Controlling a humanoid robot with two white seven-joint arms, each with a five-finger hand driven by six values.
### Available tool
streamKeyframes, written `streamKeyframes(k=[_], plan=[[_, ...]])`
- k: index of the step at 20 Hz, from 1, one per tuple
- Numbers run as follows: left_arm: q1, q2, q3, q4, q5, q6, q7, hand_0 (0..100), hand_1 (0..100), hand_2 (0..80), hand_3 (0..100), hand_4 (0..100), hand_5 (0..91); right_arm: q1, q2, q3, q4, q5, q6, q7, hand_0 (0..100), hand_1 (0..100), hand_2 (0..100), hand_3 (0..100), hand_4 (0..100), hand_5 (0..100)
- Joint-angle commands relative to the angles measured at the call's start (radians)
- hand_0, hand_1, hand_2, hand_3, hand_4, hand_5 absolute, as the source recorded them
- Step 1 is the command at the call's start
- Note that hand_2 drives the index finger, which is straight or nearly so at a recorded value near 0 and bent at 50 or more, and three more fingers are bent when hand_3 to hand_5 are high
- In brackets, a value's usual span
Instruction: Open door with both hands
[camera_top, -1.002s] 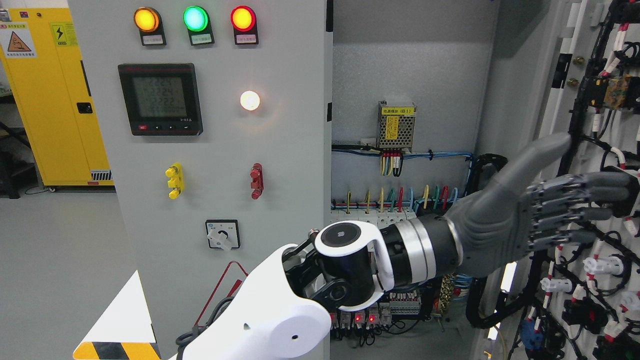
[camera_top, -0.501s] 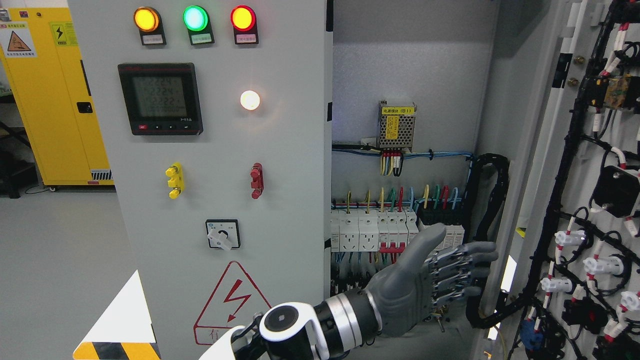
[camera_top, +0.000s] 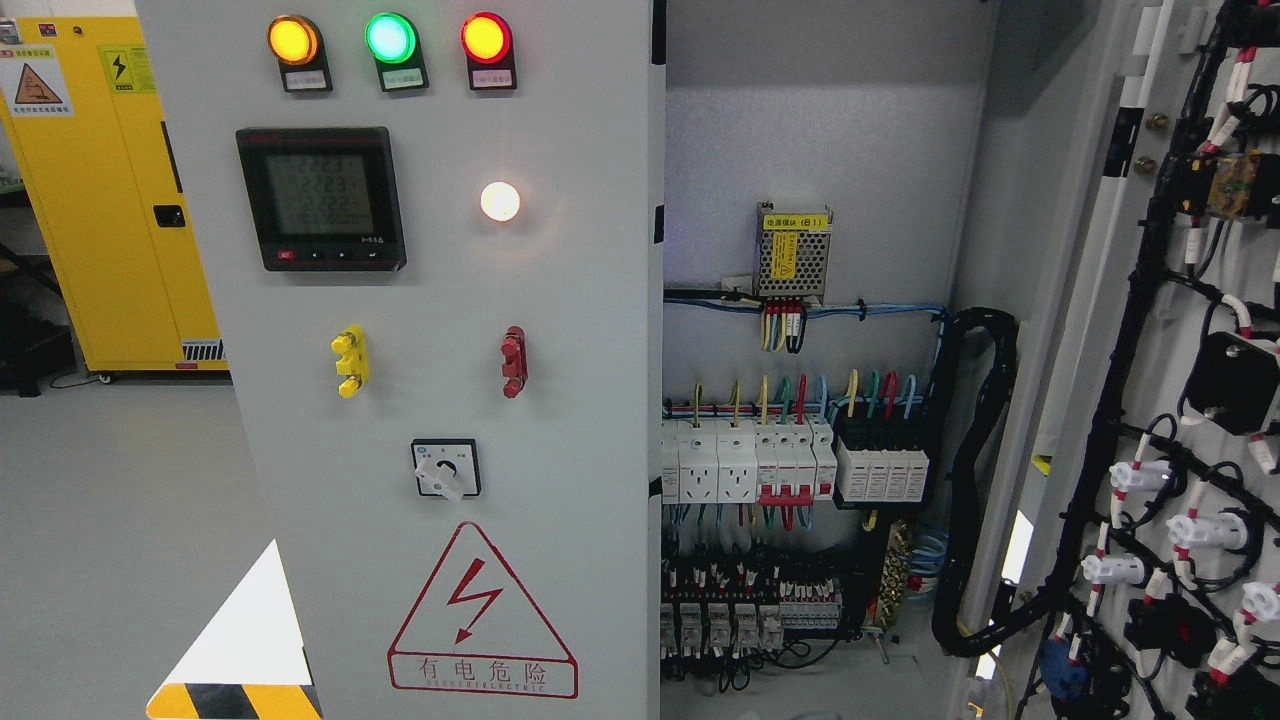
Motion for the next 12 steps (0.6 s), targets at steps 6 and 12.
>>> streamKeyframes(k=[6,12], plan=[[0.313,-0.005,0.071,0.5,-0.225,-0.164,-0.003,0,0,0.0,0,0,0.0,-0.001,-0.008,0.0,0.0,-0.028,0.0,0.0,26,0,0,0,0,0],[0.316,-0.122,0.219,0.915,-0.226,-0.259,-0.008,0,0,0.0,0,0,0.0,-0.007,-0.018,0.002,0.0,-0.028,0.0,0.0,26,0,0,0,0,0]])
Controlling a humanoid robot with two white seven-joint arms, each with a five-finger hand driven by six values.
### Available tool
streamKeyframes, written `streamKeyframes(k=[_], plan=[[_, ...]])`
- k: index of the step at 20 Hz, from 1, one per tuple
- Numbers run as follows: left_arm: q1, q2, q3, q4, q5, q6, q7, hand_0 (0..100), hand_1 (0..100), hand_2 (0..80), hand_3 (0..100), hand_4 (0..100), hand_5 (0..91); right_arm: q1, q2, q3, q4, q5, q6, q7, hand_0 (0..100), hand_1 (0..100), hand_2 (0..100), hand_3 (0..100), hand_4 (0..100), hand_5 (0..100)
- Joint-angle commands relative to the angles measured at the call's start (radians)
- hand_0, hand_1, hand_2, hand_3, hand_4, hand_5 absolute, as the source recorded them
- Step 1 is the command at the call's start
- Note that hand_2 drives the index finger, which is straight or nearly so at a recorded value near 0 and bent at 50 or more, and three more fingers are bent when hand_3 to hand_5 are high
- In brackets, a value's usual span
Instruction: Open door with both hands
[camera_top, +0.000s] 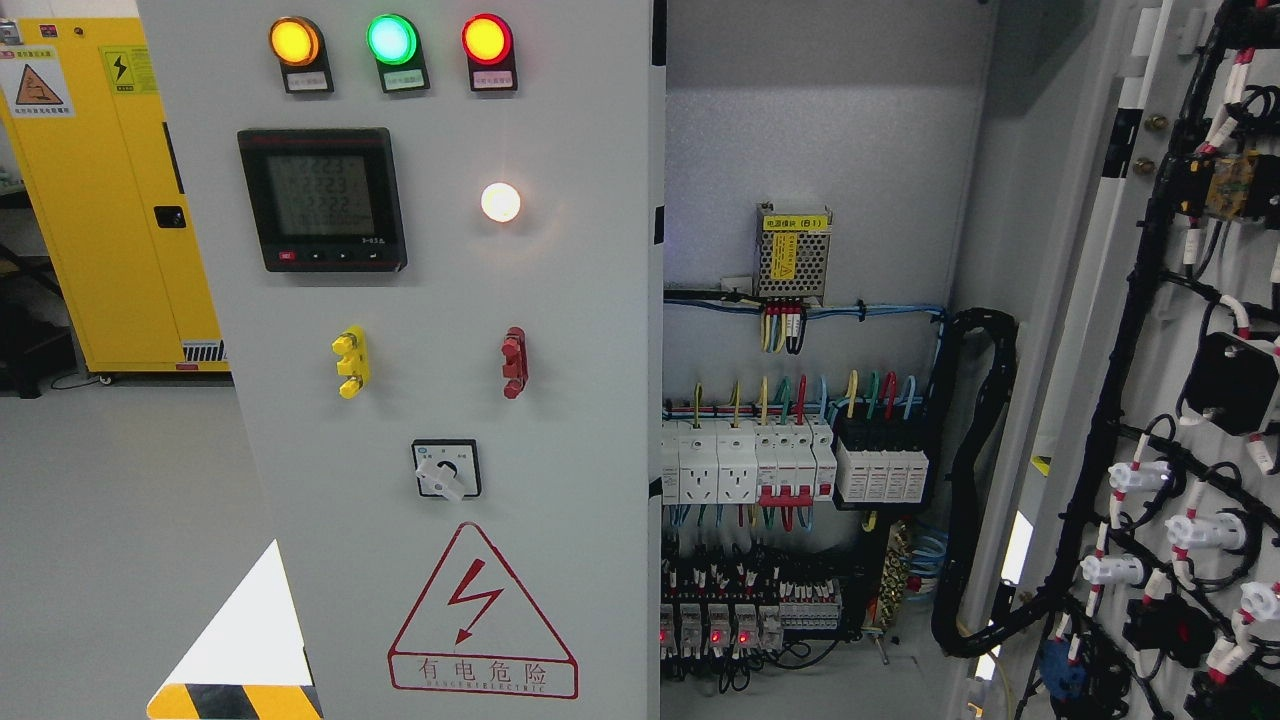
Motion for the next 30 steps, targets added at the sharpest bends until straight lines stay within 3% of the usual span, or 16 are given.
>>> streamKeyframes(k=[1,6,9,12,18,24,30], plan=[[0.038,-0.128,0.186,0.6,-0.037,-0.034,-0.003,0,0,0.0,0,0,0.0,-0.005,-0.016,0.002,0.0,-0.029,0.0,0.0,26,0,0,0,0,0],[0.029,-0.252,0.37,0.916,-0.034,-0.033,-0.018,0,0,0.0,0,0,0.0,-0.007,-0.026,0.005,0.0,-0.029,0.0,0.0,26,0,0,0,0,0],[0.027,-0.275,0.456,1.025,-0.034,-0.033,-0.019,0,0,0.0,0,0,0.0,-0.005,-0.03,0.002,0.0,-0.029,0.0,0.0,26,0,0,0,0,0],[0.032,-0.27,0.461,1.086,-0.039,-0.027,-0.019,0,0,0.0,0,0,0.0,-0.007,-0.049,-0.001,0.0,-0.029,0.0,0.0,26,0,0,0,0,0],[0.038,-0.27,0.454,1.211,-0.042,-0.021,-0.019,0,0,0.0,0,0,0.0,-0.007,-0.049,0.001,0.0,-0.029,0.0,0.0,26,0,0,0,0,0],[0.039,-0.267,0.448,1.249,-0.046,0.133,-0.019,0,0,0.0,0,0,0.0,-0.013,-0.052,0.002,0.0,-0.029,0.0,0.0,26,0,0,0,0,0],[0.033,-0.257,0.448,1.248,-0.046,0.145,-0.009,0,0,0.0,0,0,0.0,-0.012,-0.059,0.001,0.0,-0.029,0.0,0.0,26,0,0,0,0,0]])
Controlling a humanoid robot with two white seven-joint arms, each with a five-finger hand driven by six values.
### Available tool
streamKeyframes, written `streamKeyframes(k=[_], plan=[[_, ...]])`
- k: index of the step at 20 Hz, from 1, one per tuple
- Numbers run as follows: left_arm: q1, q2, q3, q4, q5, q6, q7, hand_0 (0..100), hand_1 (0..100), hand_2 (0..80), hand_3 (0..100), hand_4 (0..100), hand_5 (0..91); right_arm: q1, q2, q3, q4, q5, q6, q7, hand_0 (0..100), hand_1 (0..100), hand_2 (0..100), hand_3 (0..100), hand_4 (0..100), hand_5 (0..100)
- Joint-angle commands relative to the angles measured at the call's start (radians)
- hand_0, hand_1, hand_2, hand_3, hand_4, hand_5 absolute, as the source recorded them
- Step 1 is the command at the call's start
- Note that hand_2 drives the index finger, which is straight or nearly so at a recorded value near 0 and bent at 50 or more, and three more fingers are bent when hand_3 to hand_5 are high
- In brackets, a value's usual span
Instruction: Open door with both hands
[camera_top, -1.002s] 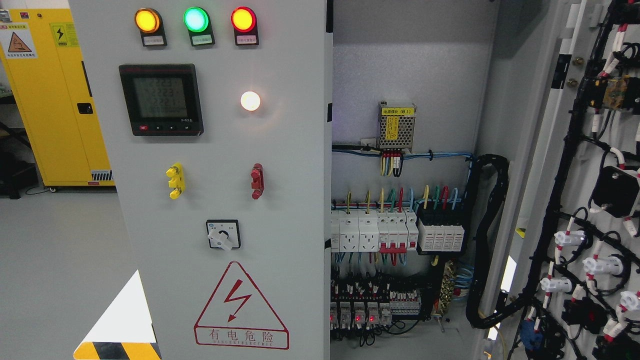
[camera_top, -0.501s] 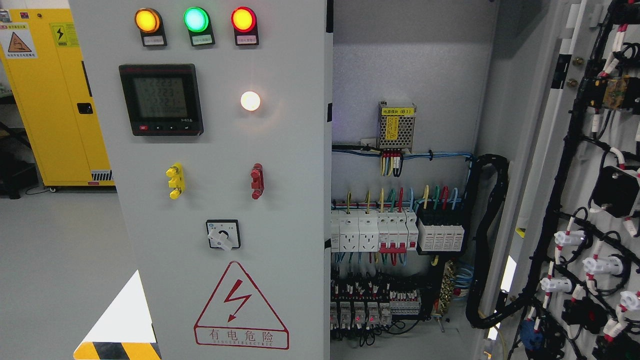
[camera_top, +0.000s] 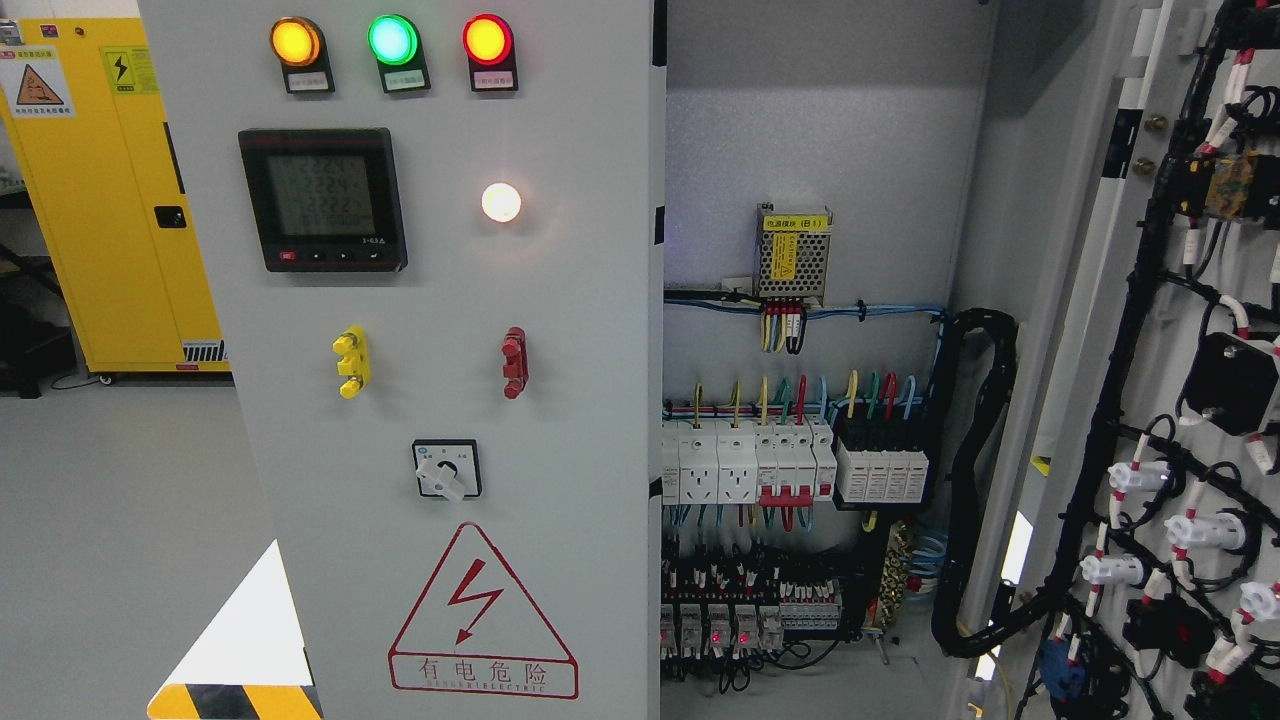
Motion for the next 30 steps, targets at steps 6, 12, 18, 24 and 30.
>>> streamKeyframes(k=[6,12,18,24,30], plan=[[-0.009,-0.021,-0.008,0.127,-0.003,-0.007,0.016,0,0,0.0,0,0,0.0,0.001,-0.009,-0.002,0.0,-0.029,0.0,0.0,26,0,0,0,0,0],[-0.011,-0.021,-0.016,0.125,-0.003,-0.076,0.015,0,0,0.0,0,0,0.0,0.073,-0.018,0.01,-0.173,-0.028,-0.014,-0.002,26,0,0,0,0,0],[-0.011,-0.024,-0.015,0.125,-0.003,-0.076,0.013,0,0,0.0,0,0,0.0,0.121,-0.024,0.007,-0.46,-0.025,-0.015,-0.002,26,0,0,0,0,0],[-0.011,-0.025,-0.013,0.117,-0.001,-0.077,0.005,0,0,0.0,0,0,0.0,0.29,-0.092,0.007,-1.014,-0.031,-0.015,-0.002,26,0,0,0,0,0],[-0.012,-0.022,-0.015,0.119,-0.001,-0.129,0.01,0,0,0.0,0,0,0.0,0.394,-0.118,-0.001,-1.628,-0.032,-0.014,-0.005,26,0,0,0,0,0]])
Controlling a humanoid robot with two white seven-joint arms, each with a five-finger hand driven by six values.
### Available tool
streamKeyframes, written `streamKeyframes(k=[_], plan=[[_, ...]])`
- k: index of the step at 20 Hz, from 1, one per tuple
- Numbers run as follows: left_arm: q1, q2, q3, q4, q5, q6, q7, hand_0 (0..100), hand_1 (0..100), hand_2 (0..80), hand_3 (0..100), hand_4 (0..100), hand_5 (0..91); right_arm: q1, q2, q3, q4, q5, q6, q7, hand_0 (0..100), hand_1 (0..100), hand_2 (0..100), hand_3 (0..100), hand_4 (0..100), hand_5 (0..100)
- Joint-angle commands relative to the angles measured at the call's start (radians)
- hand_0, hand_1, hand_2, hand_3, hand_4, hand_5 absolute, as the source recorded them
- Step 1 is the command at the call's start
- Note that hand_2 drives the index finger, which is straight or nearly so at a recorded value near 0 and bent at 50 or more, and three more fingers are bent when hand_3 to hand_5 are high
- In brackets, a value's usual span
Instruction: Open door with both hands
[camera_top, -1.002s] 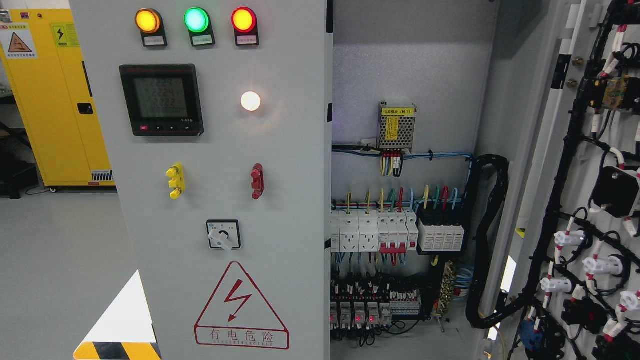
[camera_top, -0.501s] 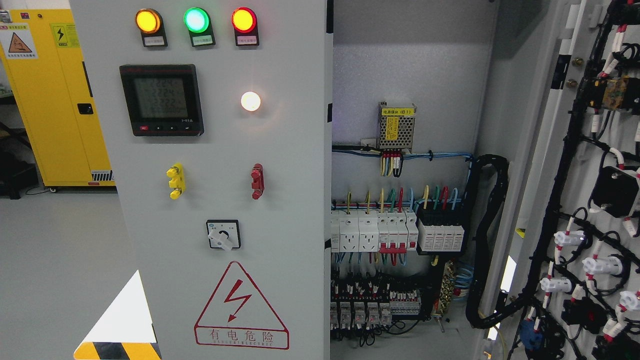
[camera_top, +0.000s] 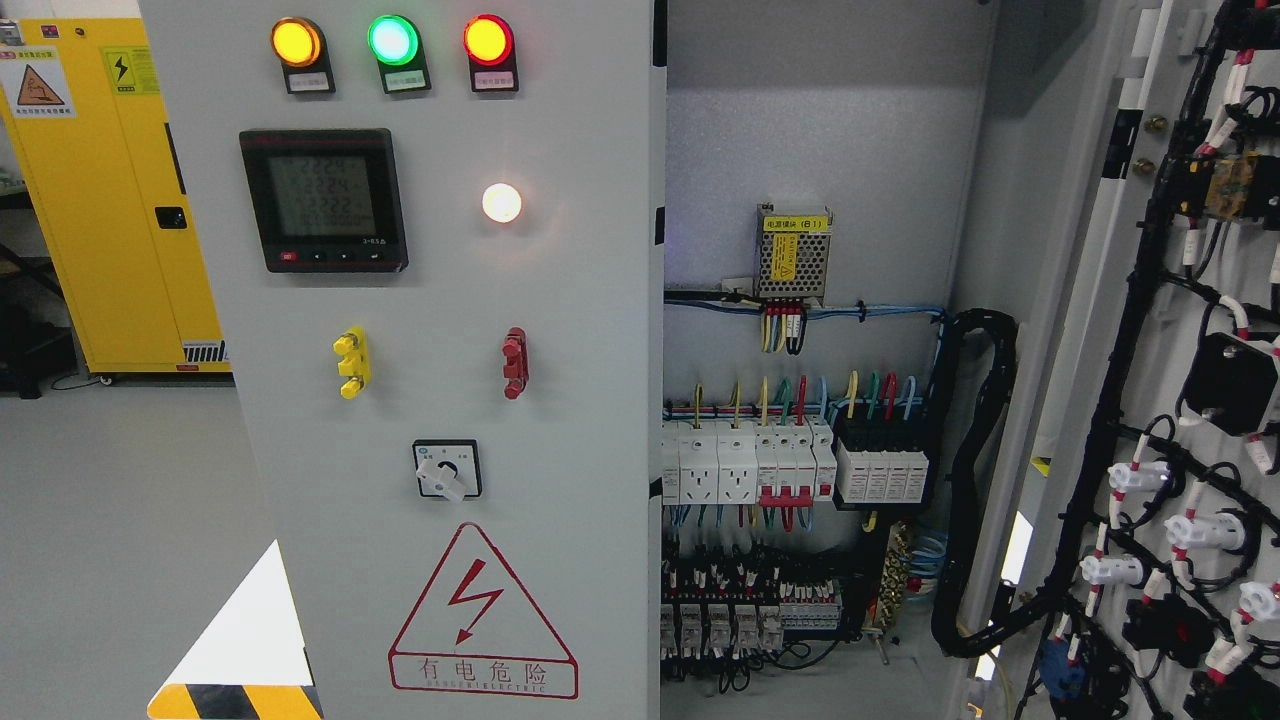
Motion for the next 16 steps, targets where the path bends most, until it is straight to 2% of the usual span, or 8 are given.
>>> streamKeyframes(k=[1,3,6,11,13,16], plan=[[-0.003,-0.026,-0.003,-0.012,0.0,-0.024,0.007,0,0,0.0,0,0,0.0,0.115,-0.066,-0.006,-0.9,-0.032,-0.002,-0.002,26,0,0,0,0,0],[-0.009,-0.026,-0.003,-0.01,0.0,-0.024,0.009,0,0,0.0,0,0,0.0,0.123,-0.066,-0.006,-1.031,-0.032,-0.002,-0.002,26,0,0,0,0,0],[-0.014,-0.026,-0.003,-0.01,0.0,-0.024,0.009,0,0,0.0,0,0,0.0,0.123,-0.063,0.0,-1.114,-0.035,-0.019,-0.002,26,0,0,0,0,0],[-0.025,-0.016,-0.003,-0.009,0.0,-0.024,0.01,0,0,0.0,0,0,0.0,0.121,-0.072,0.008,-1.154,-0.037,-0.233,-0.002,26,0,0,0,0,0],[-0.025,-0.015,-0.001,-0.009,0.0,-0.024,0.01,0,0,0.0,0,0,0.0,0.115,-0.085,0.027,-1.157,-0.038,-0.278,0.0,26,0,0,0,0,0],[-0.026,-0.012,-0.001,-0.009,0.0,-0.024,0.01,0,0,0.0,0,0,0.0,0.086,-0.085,0.08,-1.157,-0.037,-0.338,0.0,26,0,0,0,0,0]])
